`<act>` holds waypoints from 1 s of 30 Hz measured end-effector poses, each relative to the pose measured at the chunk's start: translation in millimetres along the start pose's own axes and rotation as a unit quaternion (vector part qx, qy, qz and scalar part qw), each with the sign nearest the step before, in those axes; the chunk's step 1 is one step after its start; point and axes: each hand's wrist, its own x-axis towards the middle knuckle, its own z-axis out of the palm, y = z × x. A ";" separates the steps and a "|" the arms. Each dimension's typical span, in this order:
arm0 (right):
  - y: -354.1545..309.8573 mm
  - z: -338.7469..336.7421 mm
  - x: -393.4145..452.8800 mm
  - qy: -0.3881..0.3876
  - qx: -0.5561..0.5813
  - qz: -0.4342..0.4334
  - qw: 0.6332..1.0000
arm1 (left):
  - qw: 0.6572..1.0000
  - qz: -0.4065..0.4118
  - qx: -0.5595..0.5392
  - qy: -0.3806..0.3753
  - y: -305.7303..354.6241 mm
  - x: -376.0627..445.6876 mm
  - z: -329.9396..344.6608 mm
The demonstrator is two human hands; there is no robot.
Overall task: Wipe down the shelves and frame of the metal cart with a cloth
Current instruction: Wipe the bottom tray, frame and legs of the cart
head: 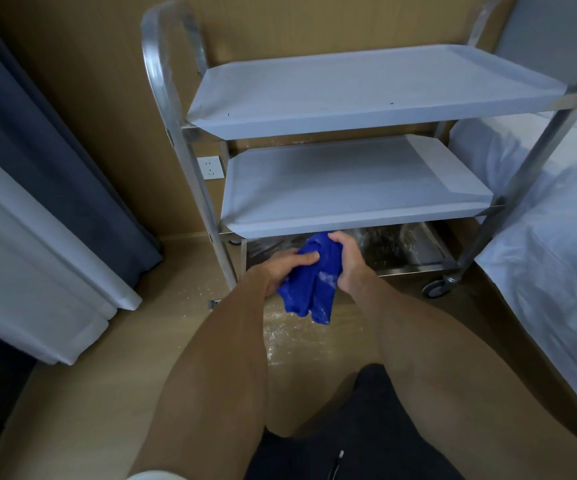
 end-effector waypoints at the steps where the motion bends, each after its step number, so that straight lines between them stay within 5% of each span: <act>1: 0.6 -6.3 4.4 0.015 -0.004 -0.007 1.000 | 0.999 0.006 0.013 0.030 -3.6 5.1 3.1; 5: 24.1 -33.0 26.6 0.140 -0.095 -0.082 0.982 | 0.987 0.002 -0.074 0.145 -16.6 32.1 15.2; 10: 49.9 -44.6 44.0 -0.002 0.072 0.030 0.997 | 0.960 -0.078 -0.219 0.157 -23.1 77.0 48.0; 14: 36.8 -65.9 81.6 0.044 0.146 0.040 0.987 | 0.950 -0.104 -0.260 0.137 -16.8 127.4 65.5; 17: 16.7 -115.9 130.2 0.243 -0.032 -0.020 0.969 | 0.972 -0.062 -0.041 0.222 -14.9 167.5 76.5; 20: -11.9 -165.9 166.6 0.353 -0.239 -0.032 0.904 | 0.920 -0.059 0.246 0.298 -23.4 200.2 94.1; 26: -51.5 -259.1 230.1 0.487 -0.452 -0.167 0.729 | 0.854 0.043 0.464 0.231 -54.7 262.2 154.1; 30: -38.3 -293.6 246.7 0.333 -0.670 -0.051 0.661 | 0.815 0.058 0.523 0.242 -85.6 278.5 156.9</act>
